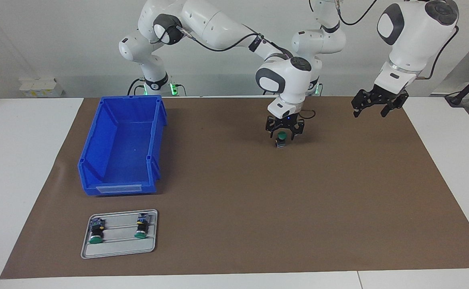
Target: Place and press button with both arms
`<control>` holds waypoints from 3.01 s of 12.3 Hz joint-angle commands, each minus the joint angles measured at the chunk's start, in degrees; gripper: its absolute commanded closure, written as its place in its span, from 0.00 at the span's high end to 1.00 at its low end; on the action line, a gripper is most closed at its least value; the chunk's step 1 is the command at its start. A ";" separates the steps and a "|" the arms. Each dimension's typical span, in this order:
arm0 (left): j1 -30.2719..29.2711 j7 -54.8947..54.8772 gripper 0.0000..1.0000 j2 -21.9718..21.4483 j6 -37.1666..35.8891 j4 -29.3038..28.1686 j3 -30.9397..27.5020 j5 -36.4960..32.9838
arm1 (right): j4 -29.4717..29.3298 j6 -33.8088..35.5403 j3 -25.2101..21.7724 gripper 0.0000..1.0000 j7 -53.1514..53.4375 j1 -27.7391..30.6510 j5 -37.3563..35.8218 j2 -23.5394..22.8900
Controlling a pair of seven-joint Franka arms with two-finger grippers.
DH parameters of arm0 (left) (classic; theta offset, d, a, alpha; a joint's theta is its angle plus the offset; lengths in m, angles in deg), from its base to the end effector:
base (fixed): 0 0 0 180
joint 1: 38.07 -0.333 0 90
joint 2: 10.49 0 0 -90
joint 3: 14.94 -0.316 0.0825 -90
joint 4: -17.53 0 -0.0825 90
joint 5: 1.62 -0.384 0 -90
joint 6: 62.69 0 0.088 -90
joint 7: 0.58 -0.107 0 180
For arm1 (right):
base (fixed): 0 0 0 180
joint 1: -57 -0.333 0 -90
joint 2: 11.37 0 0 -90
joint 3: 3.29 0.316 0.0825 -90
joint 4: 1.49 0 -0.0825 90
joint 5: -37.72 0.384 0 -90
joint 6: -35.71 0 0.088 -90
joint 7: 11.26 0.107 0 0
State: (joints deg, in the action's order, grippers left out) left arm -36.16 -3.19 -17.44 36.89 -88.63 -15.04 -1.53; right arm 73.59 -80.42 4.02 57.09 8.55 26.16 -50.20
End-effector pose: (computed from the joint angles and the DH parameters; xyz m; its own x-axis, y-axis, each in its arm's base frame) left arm 0.5243 -0.0167 0.5702 0.9970 -0.0768 0.0065 -0.0768 -0.9970 0.0015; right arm 0.4432 0.5920 0.3468 0.9802 -0.1627 0.1127 -0.1638 -0.9865 0.0001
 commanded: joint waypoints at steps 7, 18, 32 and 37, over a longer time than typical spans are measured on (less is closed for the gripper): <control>0.73 -1.52 0.99 -3.24 0.09 -4.75 -0.08 -0.08 | 3.33 -2.69 0.77 0.00 -1.20 0.90 1.10 2.26; -0.33 -1.43 1.00 -3.24 -0.08 -4.32 -0.17 0.01 | 19.48 -1.47 0.68 0.00 0.29 15.99 1.45 23.95; -0.33 -1.43 1.00 -3.24 -0.08 -4.32 -0.17 0.01 | 28.20 1.09 0.60 0.00 -38.43 48.25 8.22 36.81; -0.33 -1.43 1.00 -3.24 -0.08 -4.32 -0.17 0.01 | 30.31 -5.24 0.60 0.00 -43.73 55.38 8.31 31.02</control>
State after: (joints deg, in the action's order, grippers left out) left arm -36.19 -4.12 -19.32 36.66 -91.70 -15.24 -1.54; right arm 102.94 -83.55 3.71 15.65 61.59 33.19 -17.21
